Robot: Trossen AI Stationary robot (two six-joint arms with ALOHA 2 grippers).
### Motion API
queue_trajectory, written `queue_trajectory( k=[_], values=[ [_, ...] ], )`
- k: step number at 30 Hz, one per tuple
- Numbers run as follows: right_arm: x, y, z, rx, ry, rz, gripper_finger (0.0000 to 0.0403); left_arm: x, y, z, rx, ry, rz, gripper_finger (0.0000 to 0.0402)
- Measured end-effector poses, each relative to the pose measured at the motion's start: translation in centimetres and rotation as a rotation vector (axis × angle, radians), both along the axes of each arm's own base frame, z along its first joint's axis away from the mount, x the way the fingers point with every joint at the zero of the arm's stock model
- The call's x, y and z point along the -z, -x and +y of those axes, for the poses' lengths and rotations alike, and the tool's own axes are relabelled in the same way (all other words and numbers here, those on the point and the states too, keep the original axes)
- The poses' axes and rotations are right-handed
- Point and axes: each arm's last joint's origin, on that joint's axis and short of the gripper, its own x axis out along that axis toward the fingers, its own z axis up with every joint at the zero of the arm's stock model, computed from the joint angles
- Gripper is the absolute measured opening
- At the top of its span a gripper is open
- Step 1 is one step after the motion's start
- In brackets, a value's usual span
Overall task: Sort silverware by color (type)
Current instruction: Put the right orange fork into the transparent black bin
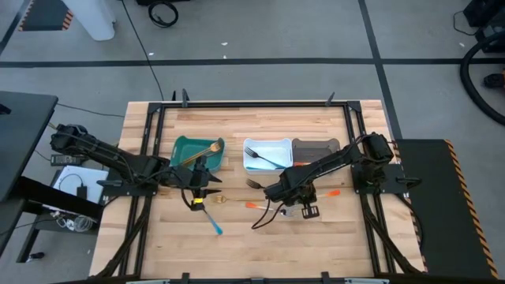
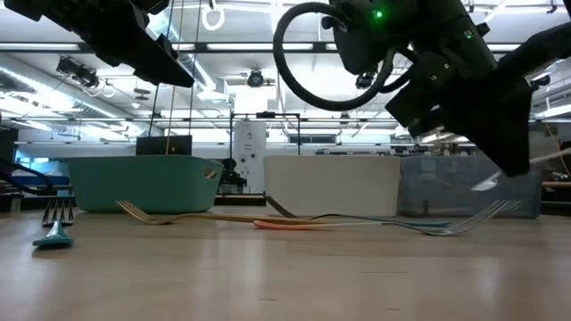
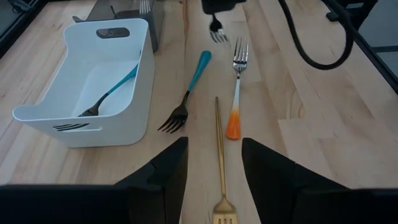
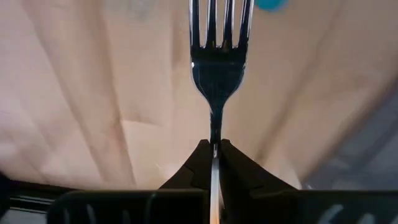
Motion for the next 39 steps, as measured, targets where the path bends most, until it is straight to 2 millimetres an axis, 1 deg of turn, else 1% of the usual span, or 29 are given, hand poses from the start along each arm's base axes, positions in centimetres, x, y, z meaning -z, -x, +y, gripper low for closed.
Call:
queue_trajectory(
  k=[6, 9, 16, 20, 24, 27, 31, 36, 39],
  values=[
    [-1.1, 0.3, -0.4, -0.025, 0.084, 0.053, 0.0020, 0.0, 0.0, 0.0, 0.000, 0.000, 0.001, 0.0160],
    [-1.3, 0.5, -0.7, -0.043, 0.139, 0.072, 0.0020, 0.0, 0.0, 0.0, 0.000, -0.001, 0.001, 0.0160],
    [-1.5, 0.7, -0.8, -0.181, 0.267, 0.054, 0.0020, 0.1, 0.0, 0.0, 0.001, -0.003, 0.007, 0.0160],
    [-2.7, 1.0, -0.9, -0.206, 0.309, -0.007, 0.0020, 0.2, 0.1, 0.0, 0.000, -0.008, 0.023, 0.0160],
    [-4.6, 1.5, -1.2, -0.203, 0.353, -0.116, 0.0020, 0.2, 0.1, 0.0, 0.000, -0.008, 0.024, 0.0160],
    [-6.0, 1.9, -1.7, -0.156, 0.379, -0.198, 0.0020, 0.2, 0.1, 0.0, 0.000, -0.008, 0.024, 0.0160],
    [-7.5, 2.9, -2.7, -0.031, 0.401, -0.299, 0.0020, 0.2, 0.1, 0.0, 0.000, -0.008, 0.024, 0.0160],
    [-8.2, 4.6, -3.8, 0.132, 0.456, -0.395, 0.0020, 0.2, 0.1, 0.0, 0.000, -0.008, 0.024, 0.0160],
    [-8.3, 5.6, -4.4, 0.222, 0.495, -0.418, 0.0020, 0.2, 0.1, 0.0, 0.000, -0.008, 0.024, 0.0160]
  ],
)
